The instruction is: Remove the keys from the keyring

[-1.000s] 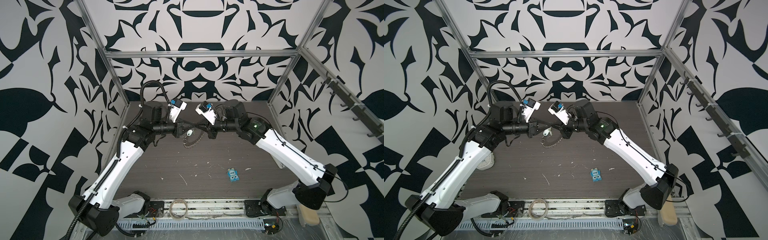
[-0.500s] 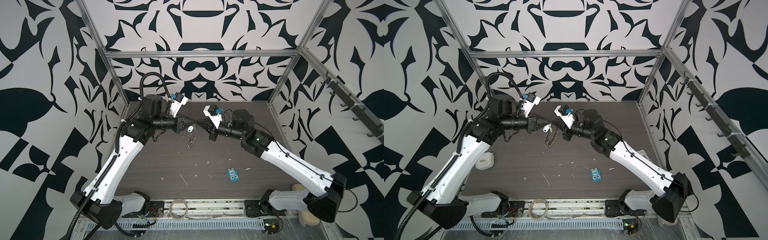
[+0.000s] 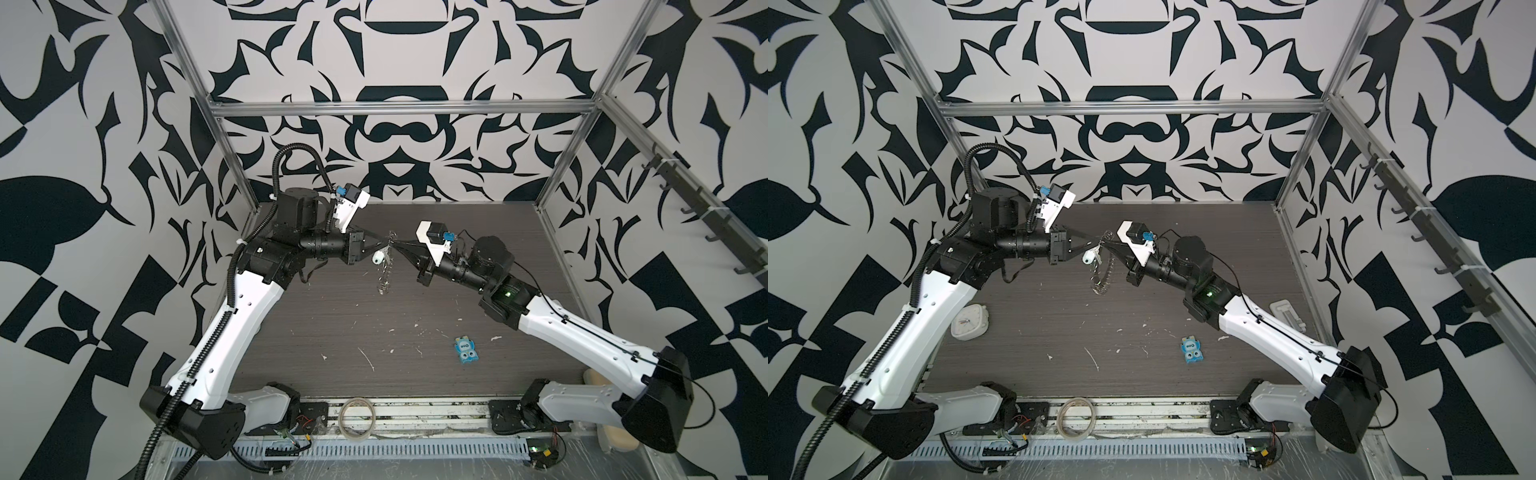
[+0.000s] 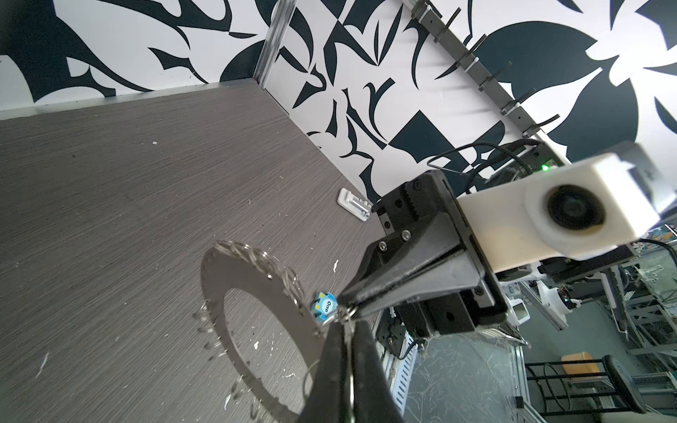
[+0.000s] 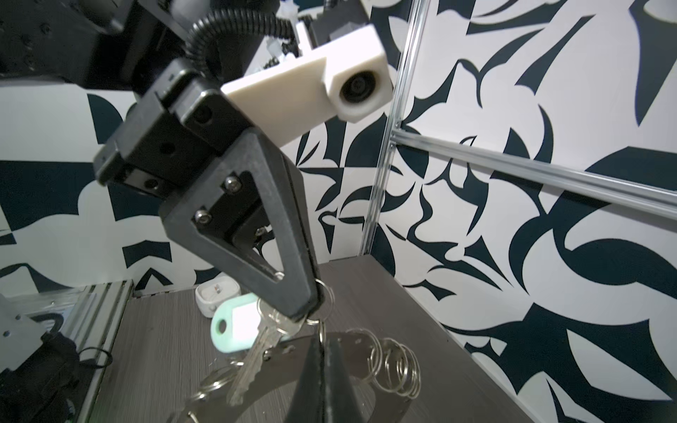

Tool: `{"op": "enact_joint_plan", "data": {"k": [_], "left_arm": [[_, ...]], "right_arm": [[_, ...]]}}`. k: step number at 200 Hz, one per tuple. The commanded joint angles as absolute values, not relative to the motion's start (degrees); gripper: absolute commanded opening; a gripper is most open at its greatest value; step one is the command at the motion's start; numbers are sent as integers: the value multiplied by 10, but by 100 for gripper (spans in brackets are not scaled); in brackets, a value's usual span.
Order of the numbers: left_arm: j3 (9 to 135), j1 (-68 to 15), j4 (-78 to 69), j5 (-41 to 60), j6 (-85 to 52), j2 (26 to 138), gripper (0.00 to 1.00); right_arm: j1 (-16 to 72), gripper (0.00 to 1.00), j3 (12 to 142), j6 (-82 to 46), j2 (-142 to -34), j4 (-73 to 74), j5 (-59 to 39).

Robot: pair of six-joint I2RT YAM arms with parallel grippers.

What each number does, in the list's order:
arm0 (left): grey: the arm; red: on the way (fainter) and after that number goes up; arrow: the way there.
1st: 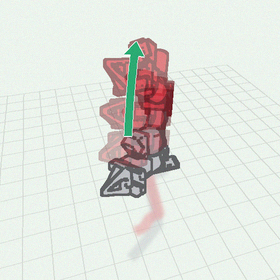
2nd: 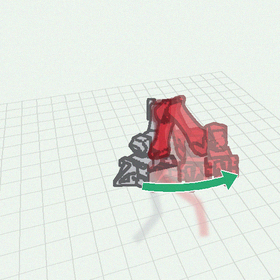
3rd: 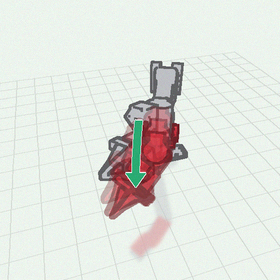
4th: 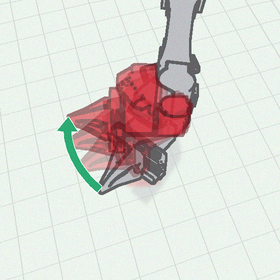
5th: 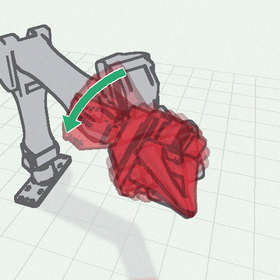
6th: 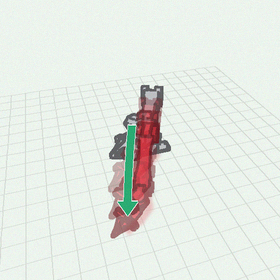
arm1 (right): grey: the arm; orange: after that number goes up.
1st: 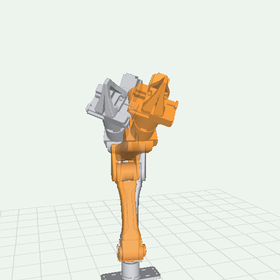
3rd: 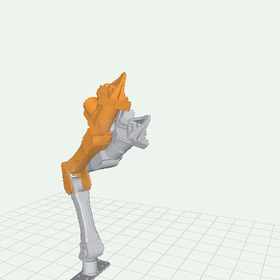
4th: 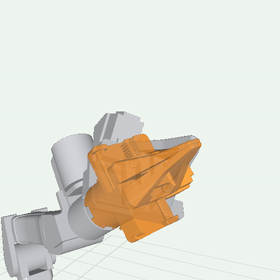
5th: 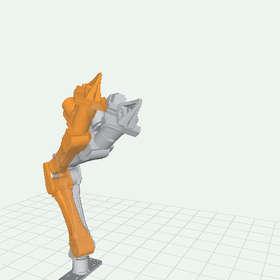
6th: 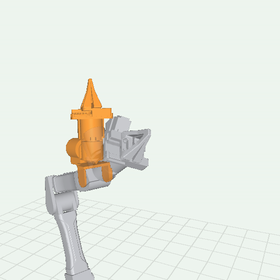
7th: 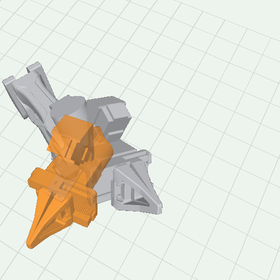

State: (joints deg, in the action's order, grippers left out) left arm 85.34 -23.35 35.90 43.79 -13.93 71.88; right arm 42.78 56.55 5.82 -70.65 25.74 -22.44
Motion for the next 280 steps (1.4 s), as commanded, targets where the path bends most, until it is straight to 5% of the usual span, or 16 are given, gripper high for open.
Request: {"op": "enact_joint_plan", "data": {"k": [1, 138, 280], "left_arm": [[852, -211, 346, 438, -154, 695, 0], [848, -188, 321, 503, -218, 718, 0], [820, -184, 301, 520, -241, 749, 0]], "right_arm": [[417, 0, 542, 33, -693, 356, -188], [417, 0, 477, -102, -801, 727, -168], [414, 0, 478, -102, -790, 727, -180]]}}
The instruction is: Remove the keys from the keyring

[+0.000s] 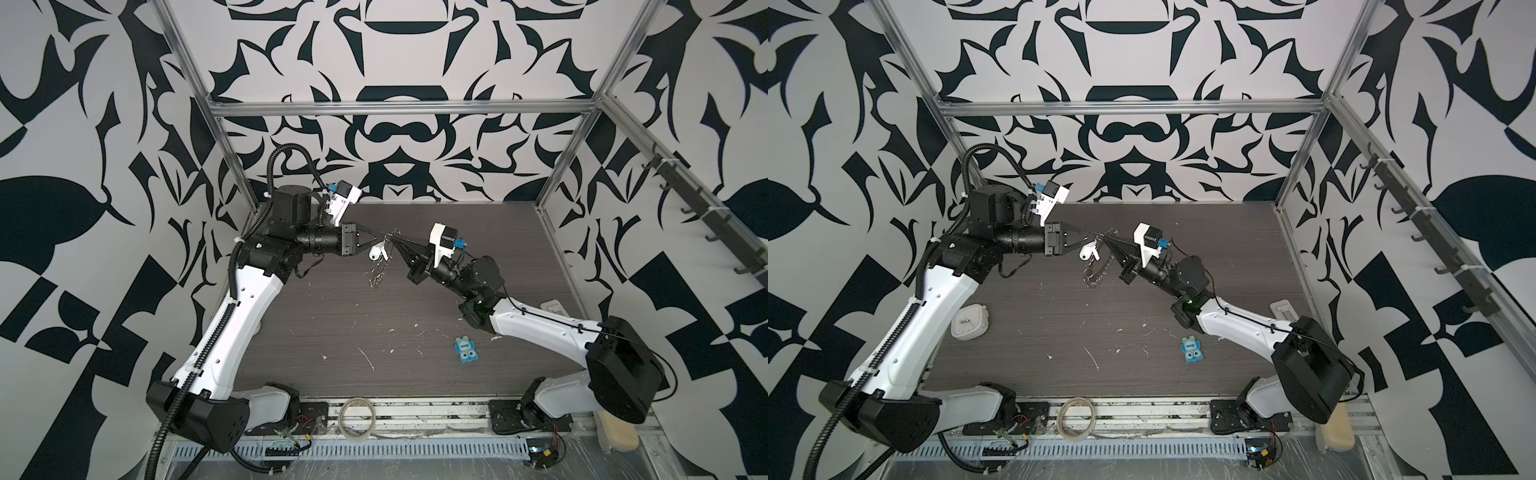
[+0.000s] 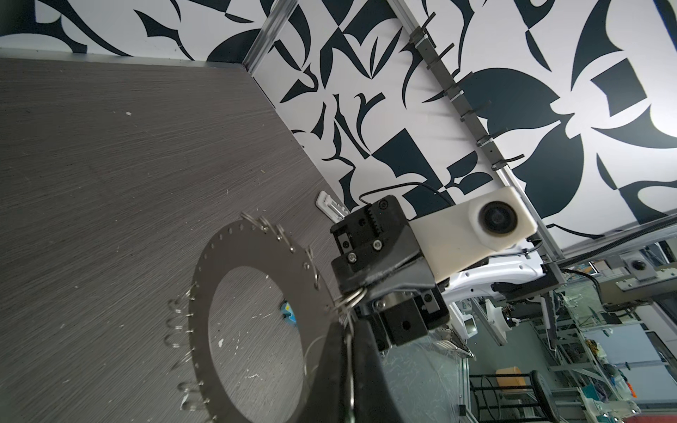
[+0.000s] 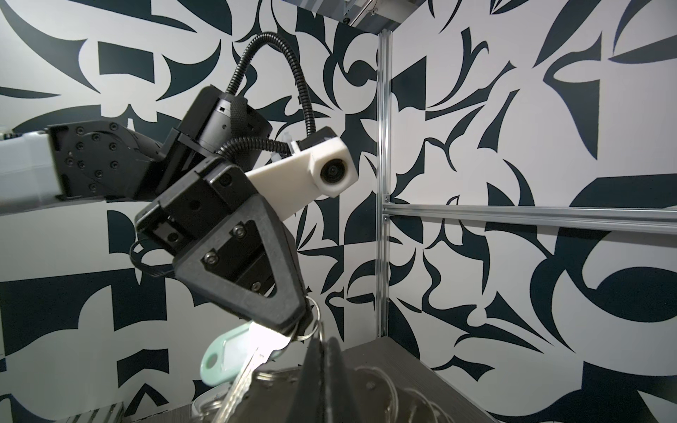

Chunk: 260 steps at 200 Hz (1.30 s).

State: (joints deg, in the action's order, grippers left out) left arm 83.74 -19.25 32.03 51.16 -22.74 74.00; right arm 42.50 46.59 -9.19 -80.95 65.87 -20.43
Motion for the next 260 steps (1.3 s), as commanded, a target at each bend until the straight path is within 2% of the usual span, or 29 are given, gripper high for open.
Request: {"op": "enact_joint_plan", "data": {"k": [1, 146, 193, 260], "left_arm": [[819, -184, 300, 521, -241, 749, 0], [871, -184, 388, 544, -230, 803, 0], [870, -171, 365, 425, -206, 762, 0], [836, -155, 364, 322, -184, 739, 0]], "right_arm": [[414, 0, 479, -102, -790, 727, -180], [412, 0, 490, -68, -780, 687, -207], [408, 0, 484, -44, -763, 643, -195], [390, 0, 427, -34, -708, 593, -169]]}}
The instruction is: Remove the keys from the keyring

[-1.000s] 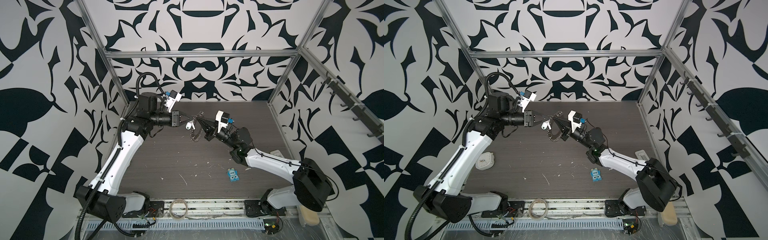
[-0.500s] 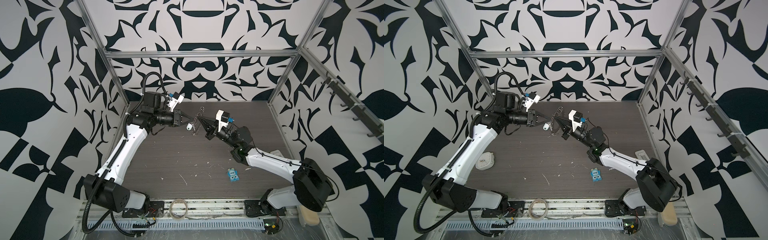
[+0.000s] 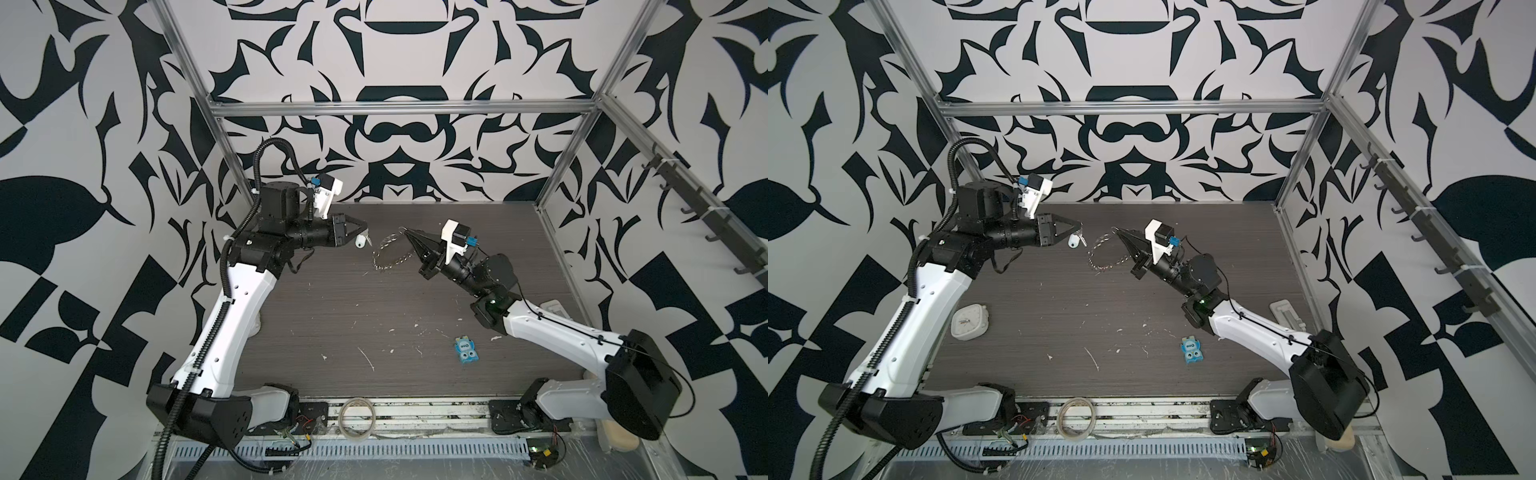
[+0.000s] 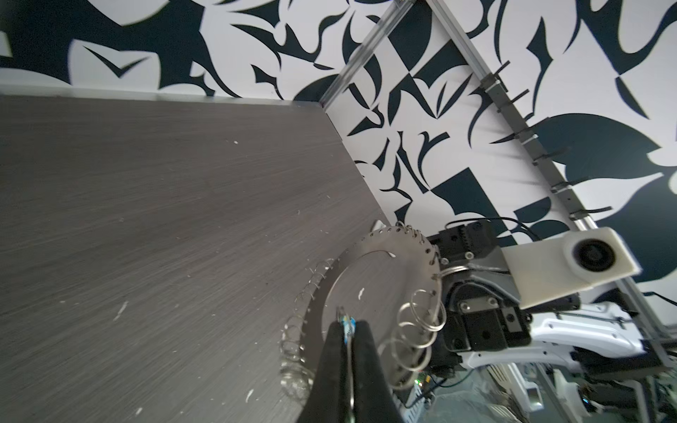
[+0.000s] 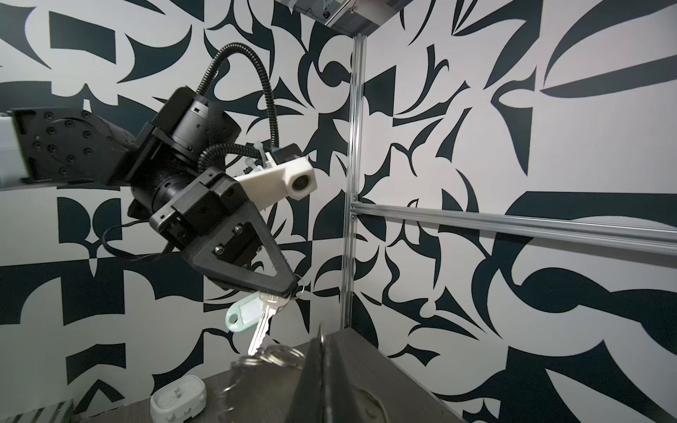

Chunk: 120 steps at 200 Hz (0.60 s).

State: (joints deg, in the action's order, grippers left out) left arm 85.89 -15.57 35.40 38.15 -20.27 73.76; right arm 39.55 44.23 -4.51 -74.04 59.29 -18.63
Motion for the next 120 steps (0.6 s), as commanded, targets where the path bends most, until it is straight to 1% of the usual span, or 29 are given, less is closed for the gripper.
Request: {"op": "enact_joint_plan", "data": {"k": [1, 45, 57, 91, 95, 120], "left_arm": [[836, -155, 364, 320, -184, 738, 0], [742, -156, 328, 256, -185, 735, 0], [711, -158, 318, 240, -182, 717, 0], [627, -178, 296, 197, -184, 726, 0], [616, -182, 290, 190, -187, 746, 0], [545, -202, 230, 178, -202, 780, 0]], "right_arm": [[390, 0, 425, -34, -707, 592, -168], [385, 0, 354, -7, -635, 523, -137], [384, 0, 330, 0, -605, 500, -124], [381, 0, 257, 4, -516, 447, -85], [380, 0, 251, 5, -506, 439, -80], [378, 0, 217, 16, -436, 382, -52]]}}
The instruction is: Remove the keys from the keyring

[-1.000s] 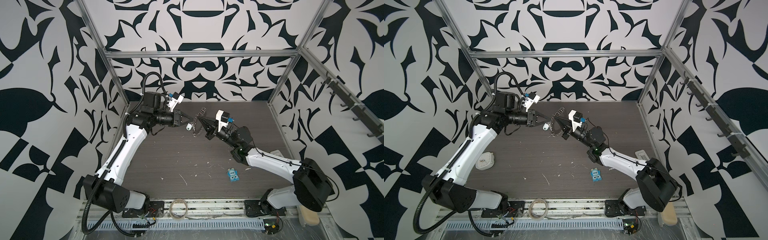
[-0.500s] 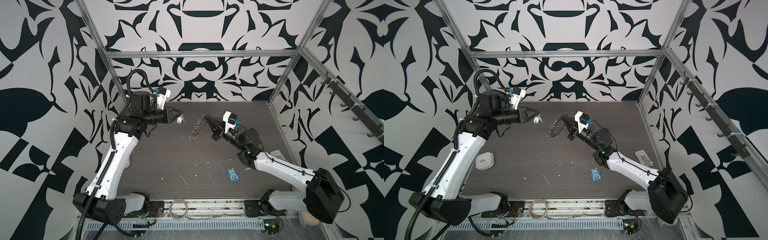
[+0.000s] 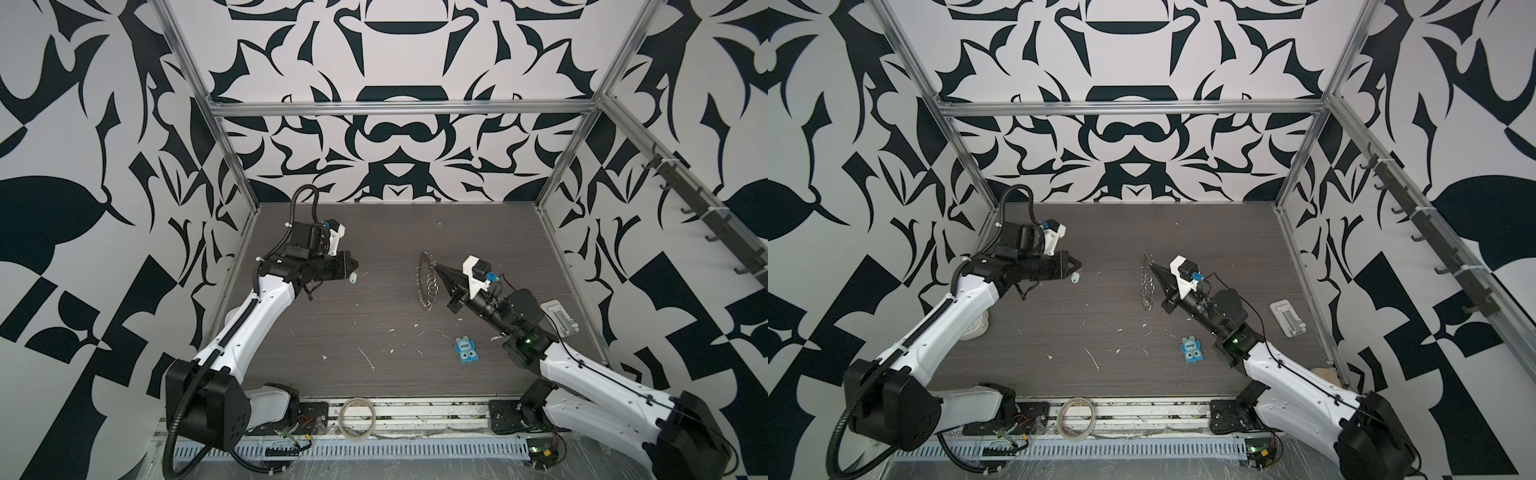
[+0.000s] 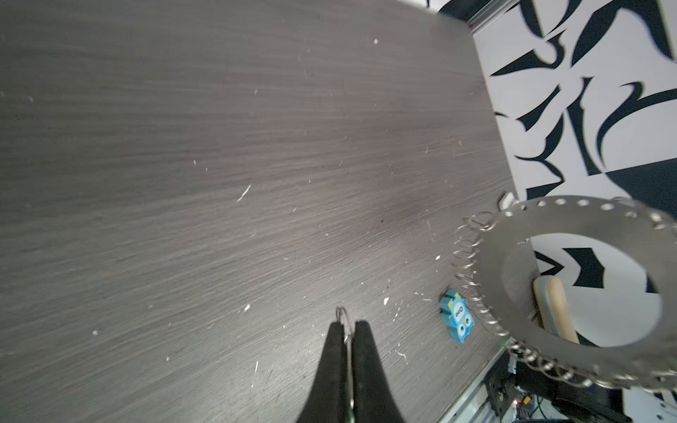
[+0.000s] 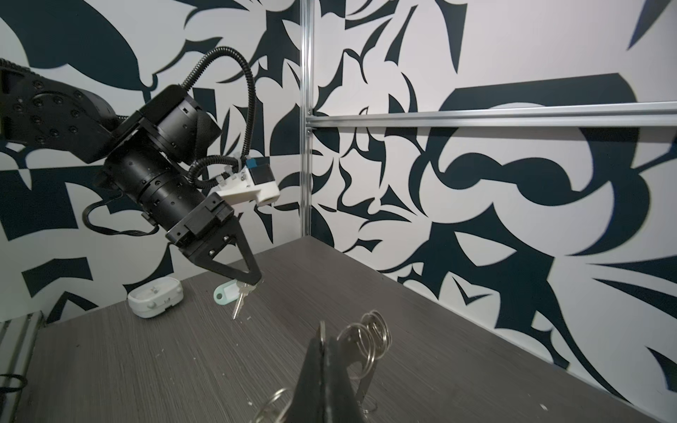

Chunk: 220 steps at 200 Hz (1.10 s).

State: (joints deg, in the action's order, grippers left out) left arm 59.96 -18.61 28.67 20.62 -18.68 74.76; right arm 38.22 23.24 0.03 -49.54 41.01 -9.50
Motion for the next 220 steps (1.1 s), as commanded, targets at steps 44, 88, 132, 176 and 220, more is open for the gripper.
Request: {"op": "enact_joint_plan", "data": {"k": [44, 88, 132, 176, 220], "left_arm": [[470, -214, 109, 203, -227, 866, 0], [453, -215, 25, 231, -233, 955, 0], [471, -214, 22, 224, -214, 1016, 0], [478, -215, 34, 208, -207, 1002, 35], [491, -213, 49, 167, -196, 972, 73]], "right_arm": [[363, 0, 181, 34, -326, 277, -10], [339, 0, 171, 29, -303, 237, -5], [314, 0, 172, 8, -357, 258, -20], [296, 0, 191, -3, -435, 274, -36], [284, 0, 211, -19, -521, 280, -26]]}}
